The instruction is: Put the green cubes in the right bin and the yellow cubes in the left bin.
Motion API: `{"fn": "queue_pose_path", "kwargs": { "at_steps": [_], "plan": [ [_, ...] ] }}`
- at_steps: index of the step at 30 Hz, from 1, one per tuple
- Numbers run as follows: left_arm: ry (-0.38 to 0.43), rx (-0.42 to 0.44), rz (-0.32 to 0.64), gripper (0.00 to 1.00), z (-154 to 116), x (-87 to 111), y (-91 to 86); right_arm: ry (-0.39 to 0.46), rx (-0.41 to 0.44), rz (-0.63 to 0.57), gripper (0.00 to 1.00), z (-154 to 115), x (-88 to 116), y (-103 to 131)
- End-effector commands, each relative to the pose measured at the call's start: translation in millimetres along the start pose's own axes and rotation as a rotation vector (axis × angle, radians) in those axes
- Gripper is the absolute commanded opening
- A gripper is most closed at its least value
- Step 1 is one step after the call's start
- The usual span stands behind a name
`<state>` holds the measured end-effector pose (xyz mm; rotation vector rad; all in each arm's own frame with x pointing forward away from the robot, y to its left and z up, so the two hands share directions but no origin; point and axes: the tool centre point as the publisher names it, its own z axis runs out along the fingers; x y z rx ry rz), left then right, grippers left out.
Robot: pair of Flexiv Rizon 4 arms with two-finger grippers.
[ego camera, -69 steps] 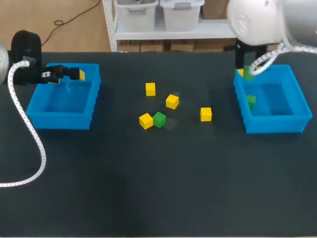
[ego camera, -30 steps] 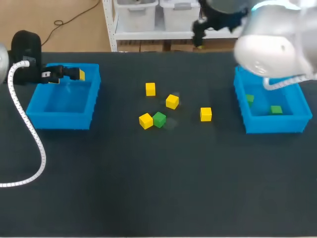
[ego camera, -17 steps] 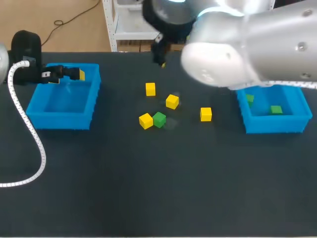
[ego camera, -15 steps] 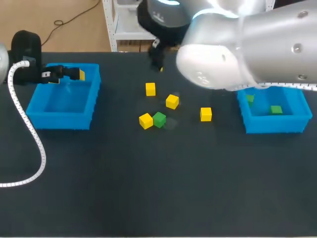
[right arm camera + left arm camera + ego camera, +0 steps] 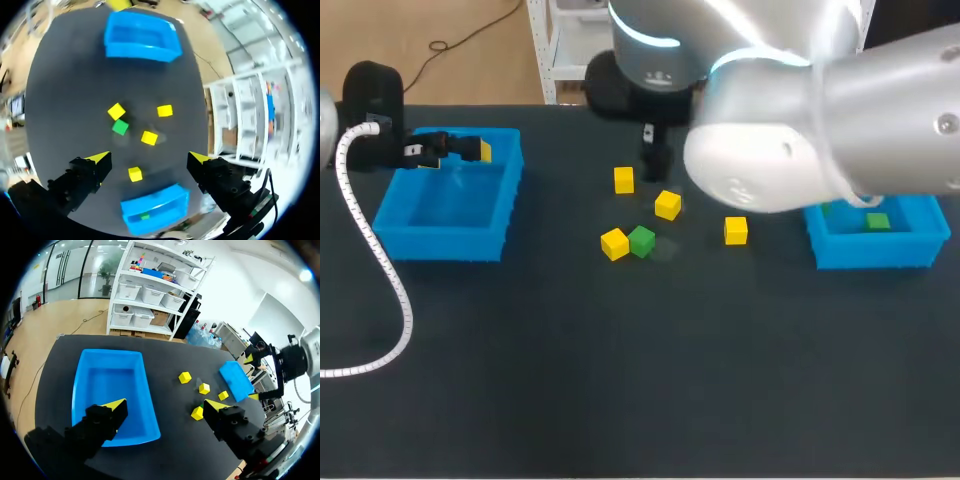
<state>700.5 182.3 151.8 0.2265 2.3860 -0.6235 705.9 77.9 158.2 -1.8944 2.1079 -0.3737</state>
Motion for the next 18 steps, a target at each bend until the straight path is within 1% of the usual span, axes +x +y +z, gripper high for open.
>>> {"fn": "queue_pose_path", "kwargs": {
  "at_steps": [1,5,11,15,18],
  "plan": [
    [-0.006,0.009,0.002,1.00,0,1.3,2.0,0.071,0.141,-1.131,1.00,8,4,10],
    [-0.006,0.009,0.002,1.00,0,1.3,2.0,0.058,0.130,-1.197,1.00,17,1,14],
    [-0.006,0.009,0.002,1.00,0,1.3,2.0,0.011,0.082,-1.248,1.00,28,-7,27],
    [-0.006,0.009,0.002,1.00,0,1.3,2.0,-0.019,0.048,-1.264,1.00,34,-13,35],
    [-0.006,0.009,0.002,1.00,0,1.3,2.0,-0.045,0.022,-1.244,1.00,39,-20,37]
  ]
}}
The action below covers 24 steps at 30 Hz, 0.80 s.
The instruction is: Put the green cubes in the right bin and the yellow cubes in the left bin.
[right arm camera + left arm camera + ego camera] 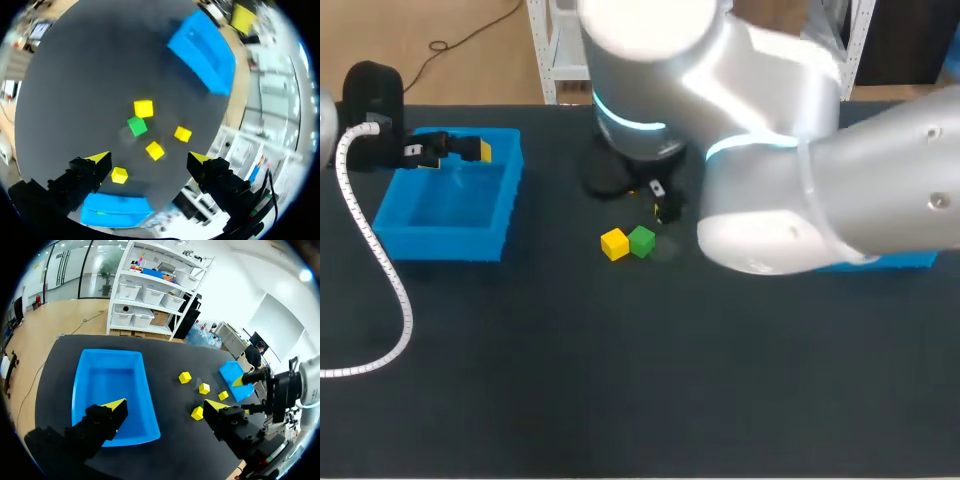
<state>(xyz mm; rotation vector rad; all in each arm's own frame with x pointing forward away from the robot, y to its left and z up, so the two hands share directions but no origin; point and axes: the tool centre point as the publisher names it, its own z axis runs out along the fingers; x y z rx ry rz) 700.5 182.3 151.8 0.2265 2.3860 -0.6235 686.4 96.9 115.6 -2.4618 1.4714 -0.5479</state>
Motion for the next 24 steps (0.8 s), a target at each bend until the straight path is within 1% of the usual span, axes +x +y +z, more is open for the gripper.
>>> {"fn": "queue_pose_path", "kwargs": {
  "at_steps": [1,7,12,16,24],
  "plan": [
    [-0.006,0.009,0.002,1.00,0,1.3,2.0,-0.083,-0.012,-0.631,1.00,9,-6,-2],
    [-0.006,0.009,0.002,1.00,0,1.3,2.0,-0.135,-0.065,-0.534,1.00,18,-17,-4],
    [-0.006,0.009,0.002,1.00,0,1.3,2.0,-0.167,-0.082,-0.440,1.00,24,-21,-6],
    [-0.006,0.009,0.002,1.00,0,1.3,2.0,-0.174,-0.105,-0.369,1.00,33,-22,-9],
    [-0.006,0.009,0.002,1.00,0,1.3,2.0,-0.171,-0.126,-0.299,1.00,51,-25,-10]
  ]
}}
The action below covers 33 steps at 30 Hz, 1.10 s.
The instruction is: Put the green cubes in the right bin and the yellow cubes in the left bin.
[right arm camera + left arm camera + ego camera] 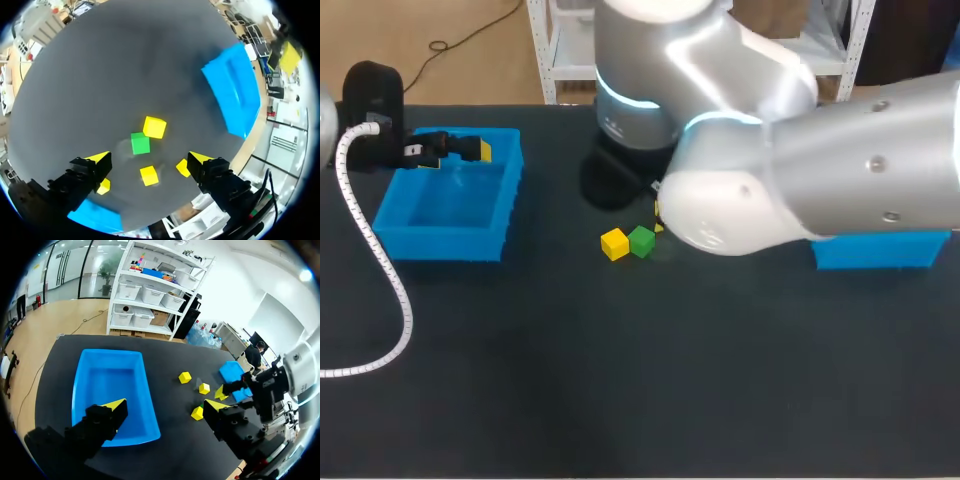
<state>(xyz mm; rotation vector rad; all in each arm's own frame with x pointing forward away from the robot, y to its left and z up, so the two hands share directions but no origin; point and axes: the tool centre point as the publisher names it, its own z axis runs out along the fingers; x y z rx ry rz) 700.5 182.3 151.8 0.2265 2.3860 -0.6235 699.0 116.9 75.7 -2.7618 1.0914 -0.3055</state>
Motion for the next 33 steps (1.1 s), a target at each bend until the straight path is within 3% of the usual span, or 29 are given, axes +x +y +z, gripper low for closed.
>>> {"fn": "queue_pose_path", "kwargs": {
  "at_steps": [1,33],
  "plan": [
    [-0.006,0.009,0.002,1.00,0,1.3,2.0,-0.005,-0.018,0.015,1.00,11,-1,-7],
    [-0.006,0.009,0.002,1.00,0,1.3,2.0,-0.006,-0.077,0.156,1.00,63,0,12]
  ]
}}
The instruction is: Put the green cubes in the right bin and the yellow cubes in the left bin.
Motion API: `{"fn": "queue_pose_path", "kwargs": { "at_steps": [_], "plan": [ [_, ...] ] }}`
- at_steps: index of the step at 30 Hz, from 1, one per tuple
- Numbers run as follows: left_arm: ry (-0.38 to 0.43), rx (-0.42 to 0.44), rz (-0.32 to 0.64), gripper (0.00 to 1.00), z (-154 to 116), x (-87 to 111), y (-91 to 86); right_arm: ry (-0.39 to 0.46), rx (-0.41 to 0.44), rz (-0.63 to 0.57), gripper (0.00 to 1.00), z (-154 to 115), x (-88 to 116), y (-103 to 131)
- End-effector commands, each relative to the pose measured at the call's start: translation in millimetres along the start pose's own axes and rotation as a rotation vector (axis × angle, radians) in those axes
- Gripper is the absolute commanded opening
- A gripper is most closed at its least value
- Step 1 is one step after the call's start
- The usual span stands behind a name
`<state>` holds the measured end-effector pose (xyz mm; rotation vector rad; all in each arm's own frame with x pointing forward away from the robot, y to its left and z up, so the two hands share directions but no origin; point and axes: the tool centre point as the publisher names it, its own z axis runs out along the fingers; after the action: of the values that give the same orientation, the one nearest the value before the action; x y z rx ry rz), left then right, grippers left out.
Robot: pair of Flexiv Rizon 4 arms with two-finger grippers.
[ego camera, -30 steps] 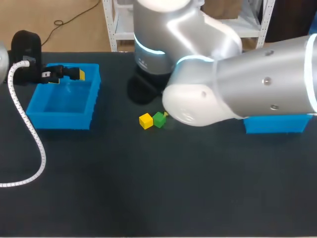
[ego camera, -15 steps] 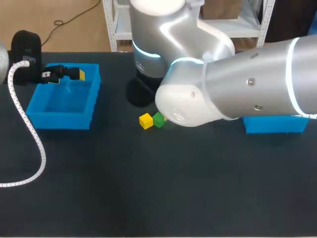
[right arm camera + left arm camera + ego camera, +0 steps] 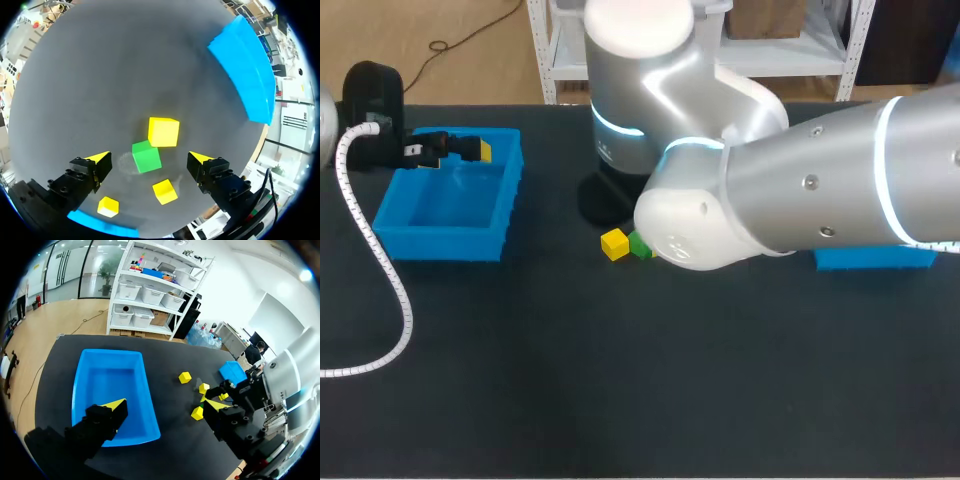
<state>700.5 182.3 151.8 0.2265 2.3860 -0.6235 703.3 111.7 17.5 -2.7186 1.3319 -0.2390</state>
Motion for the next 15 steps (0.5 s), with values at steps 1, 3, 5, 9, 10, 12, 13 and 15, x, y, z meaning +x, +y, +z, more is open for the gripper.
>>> {"fn": "queue_pose_path", "kwargs": {
  "at_steps": [1,3,5,9,10,12,13,15],
  "plan": [
    [-0.006,0.009,0.002,1.00,0,1.3,2.0,0.002,-0.003,0.002,1.00,8,1,-2],
    [-0.006,0.009,0.002,1.00,0,1.3,2.0,0.006,-0.005,0.006,1.00,11,2,-3],
    [-0.006,0.009,0.002,1.00,0,1.3,2.0,0.012,-0.007,0.010,1.00,15,3,-4],
    [-0.006,0.009,0.002,1.00,0,1.3,2.0,0.018,-0.011,0.021,1.00,20,6,-4],
    [-0.006,0.009,0.002,1.00,0,1.3,2.0,0.021,-0.011,0.023,1.00,21,6,-4],
    [-0.006,0.009,0.002,1.00,0,1.3,2.0,0.022,-0.014,0.031,1.00,24,7,-4],
    [-0.006,0.009,0.002,1.00,0,1.3,2.0,0.023,-0.015,0.036,1.00,25,8,-4],
    [-0.006,0.009,0.002,1.00,0,1.3,2.0,0.022,-0.017,0.043,1.00,28,8,-4]
  ]
}}
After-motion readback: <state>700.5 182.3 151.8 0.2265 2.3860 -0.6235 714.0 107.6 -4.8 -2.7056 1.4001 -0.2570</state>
